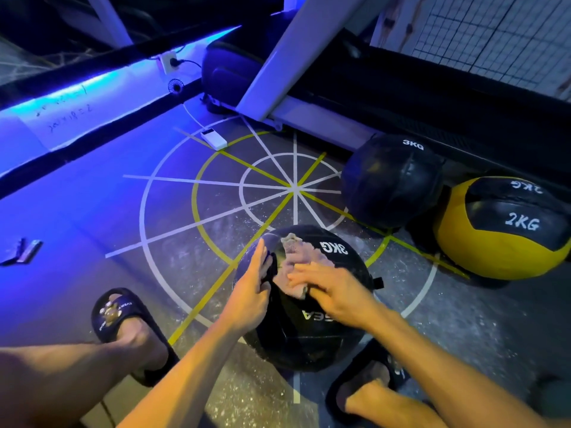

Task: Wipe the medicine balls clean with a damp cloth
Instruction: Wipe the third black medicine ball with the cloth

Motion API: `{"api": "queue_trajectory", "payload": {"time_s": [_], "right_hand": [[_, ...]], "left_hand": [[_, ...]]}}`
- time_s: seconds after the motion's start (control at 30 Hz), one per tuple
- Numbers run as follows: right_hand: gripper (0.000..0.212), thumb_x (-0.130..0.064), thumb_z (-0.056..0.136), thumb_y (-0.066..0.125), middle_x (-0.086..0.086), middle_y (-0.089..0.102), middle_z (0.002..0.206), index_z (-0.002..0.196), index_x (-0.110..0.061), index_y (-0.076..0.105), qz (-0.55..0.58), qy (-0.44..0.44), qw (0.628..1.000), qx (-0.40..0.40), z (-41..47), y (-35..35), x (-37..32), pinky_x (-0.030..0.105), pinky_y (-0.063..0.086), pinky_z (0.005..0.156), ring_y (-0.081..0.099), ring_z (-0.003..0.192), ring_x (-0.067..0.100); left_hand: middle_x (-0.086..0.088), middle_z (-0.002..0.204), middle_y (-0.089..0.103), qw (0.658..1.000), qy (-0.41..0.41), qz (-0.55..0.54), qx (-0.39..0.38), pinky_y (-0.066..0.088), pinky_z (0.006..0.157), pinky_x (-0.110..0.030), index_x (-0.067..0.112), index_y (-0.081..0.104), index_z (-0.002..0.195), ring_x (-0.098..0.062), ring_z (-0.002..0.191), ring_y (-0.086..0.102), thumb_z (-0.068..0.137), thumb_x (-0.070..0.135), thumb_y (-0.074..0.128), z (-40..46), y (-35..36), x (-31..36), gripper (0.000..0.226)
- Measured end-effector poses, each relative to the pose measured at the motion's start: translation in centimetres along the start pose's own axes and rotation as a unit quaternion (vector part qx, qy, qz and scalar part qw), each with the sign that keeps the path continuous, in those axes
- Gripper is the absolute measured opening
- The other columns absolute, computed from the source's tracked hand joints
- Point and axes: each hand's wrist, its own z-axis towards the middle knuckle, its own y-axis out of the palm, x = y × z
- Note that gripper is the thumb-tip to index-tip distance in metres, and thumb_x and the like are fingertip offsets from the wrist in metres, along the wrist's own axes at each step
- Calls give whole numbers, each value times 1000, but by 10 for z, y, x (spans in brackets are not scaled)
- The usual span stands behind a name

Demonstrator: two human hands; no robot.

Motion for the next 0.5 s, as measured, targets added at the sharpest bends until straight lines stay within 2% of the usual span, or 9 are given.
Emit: {"api": "queue_trajectory", "payload": {"time_s": [0.03,0.1,0.17,0.23,0.3,0.4,0.5], "right_hand": [[33,-11,98,62,-14,71,120,118,-35,73,6,51,998,32,1,-8,3,10,45,89,57,102,-19],[28,-24,102,61,-14,74,94,104,-52,69,38,181,972,147,-6,-21,8,17,45,65,62,78,-6],[24,-23,102,60,-15,72,88,103,-45,69,107,254,923,267,-22,-28,20,18,47,67,64,80,-2],[17,-19,103,58,-10,72,87,102,-30,72,158,304,877,337,-44,-30,36,26,48,67,63,75,4],[17,-22,103,56,2,64,72,92,-18,69,185,353,835,380,-66,-26,48,33,38,58,49,60,11],[25,-24,104,54,-1,42,62,86,-9,62,214,410,775,430,-86,-11,54,36,29,60,35,57,14],[25,-26,104,55,0,47,63,84,-11,61,231,429,749,449,-87,13,50,38,33,61,41,59,16]], "left_hand": [[20,165,20,999,6,38,-4,24,127,-42,49,3,157,-5,154,22,100,-10,39,1,-2,2,90],[9,171,15,986,27,165,-25,16,128,-33,36,9,163,-12,157,16,104,-1,41,3,-8,10,77],[4,173,5,963,33,262,-51,15,124,-29,30,14,164,-18,158,13,105,4,43,12,-19,17,71],[2,173,2,948,34,309,-62,22,124,-39,29,16,164,-25,158,14,105,11,50,24,-34,27,71],[-2,173,7,930,76,351,-72,29,123,-46,28,21,163,-29,157,19,104,32,56,35,-41,35,69],[1,173,8,908,110,383,-131,26,124,-48,33,23,163,-21,159,8,97,63,54,41,-33,34,79],[6,173,5,908,94,388,-128,24,125,-45,40,15,163,-14,159,0,95,63,57,45,-23,27,83]]}}
